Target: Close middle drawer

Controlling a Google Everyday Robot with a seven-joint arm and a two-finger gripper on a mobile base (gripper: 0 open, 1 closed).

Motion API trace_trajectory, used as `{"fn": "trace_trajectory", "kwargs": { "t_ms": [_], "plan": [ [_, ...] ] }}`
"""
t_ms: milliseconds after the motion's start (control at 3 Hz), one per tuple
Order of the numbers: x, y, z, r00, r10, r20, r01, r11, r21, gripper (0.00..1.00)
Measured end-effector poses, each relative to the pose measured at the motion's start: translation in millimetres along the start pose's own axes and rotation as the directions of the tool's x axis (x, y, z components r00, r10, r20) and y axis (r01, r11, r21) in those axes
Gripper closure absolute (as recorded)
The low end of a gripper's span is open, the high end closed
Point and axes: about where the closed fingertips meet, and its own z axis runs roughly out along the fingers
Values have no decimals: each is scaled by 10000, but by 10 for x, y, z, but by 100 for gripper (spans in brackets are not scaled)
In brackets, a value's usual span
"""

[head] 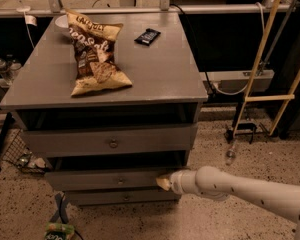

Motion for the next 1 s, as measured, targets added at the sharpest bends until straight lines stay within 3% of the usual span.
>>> {"fn": "trace_trajectory", "kwargs": {
  "t_ms": [667, 1000],
  "plan": [
    [-210, -310, 47, 9958, -44, 915, -13, 9981, 619, 100],
    [-214, -315, 46, 9957, -46, 924, -12, 9980, 626, 100]
  ]
}}
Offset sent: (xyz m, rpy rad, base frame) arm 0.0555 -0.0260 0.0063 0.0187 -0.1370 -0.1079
